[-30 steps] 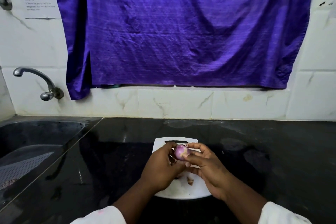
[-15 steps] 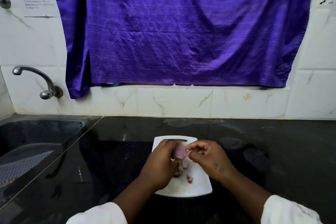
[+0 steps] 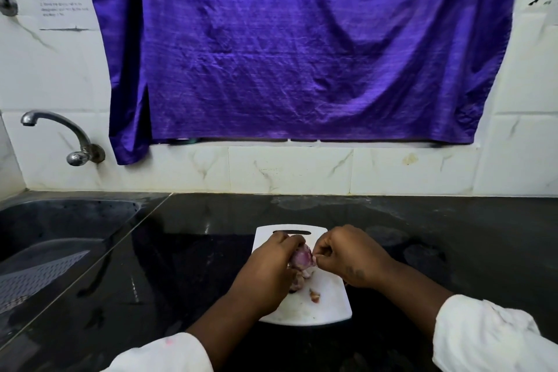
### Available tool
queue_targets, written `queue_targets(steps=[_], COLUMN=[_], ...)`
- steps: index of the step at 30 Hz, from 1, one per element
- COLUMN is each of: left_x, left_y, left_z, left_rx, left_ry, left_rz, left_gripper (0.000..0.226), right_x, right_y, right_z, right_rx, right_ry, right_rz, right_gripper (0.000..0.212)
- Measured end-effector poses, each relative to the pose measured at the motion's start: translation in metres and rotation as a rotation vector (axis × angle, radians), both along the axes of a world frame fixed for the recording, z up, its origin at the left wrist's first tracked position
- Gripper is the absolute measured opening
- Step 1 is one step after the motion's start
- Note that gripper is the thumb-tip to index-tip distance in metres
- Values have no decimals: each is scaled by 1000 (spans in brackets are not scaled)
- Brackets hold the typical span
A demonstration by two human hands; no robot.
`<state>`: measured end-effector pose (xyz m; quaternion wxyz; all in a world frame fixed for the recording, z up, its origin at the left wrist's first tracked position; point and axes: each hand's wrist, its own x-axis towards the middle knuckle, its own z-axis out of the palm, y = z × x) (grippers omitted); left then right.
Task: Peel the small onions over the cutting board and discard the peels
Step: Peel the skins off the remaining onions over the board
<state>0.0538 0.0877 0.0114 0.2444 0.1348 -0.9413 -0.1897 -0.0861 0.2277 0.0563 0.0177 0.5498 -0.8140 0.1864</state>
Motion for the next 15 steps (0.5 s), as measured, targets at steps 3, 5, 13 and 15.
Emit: queue_targets(steps=[3, 5, 13, 15], left_x=[-1, -1, -1, -1], left_y=[-1, -1, -4, -4], left_z=[0, 0, -3, -3], left_rx=[-9, 6, 187, 327], left_ry=[0, 13, 134, 201], left_rz=[-1, -6, -62, -78], left_gripper=[59, 59, 55, 53], right_x=[-1, -1, -11, -10], right_y=[-2, -3, -3, -2], right_z=[2, 2, -13, -18], right_rx=[33, 38, -146, -239], right_ry=[53, 59, -390, -673], right_rz=[0, -4, 9, -13], right_gripper=[22, 19, 16, 18])
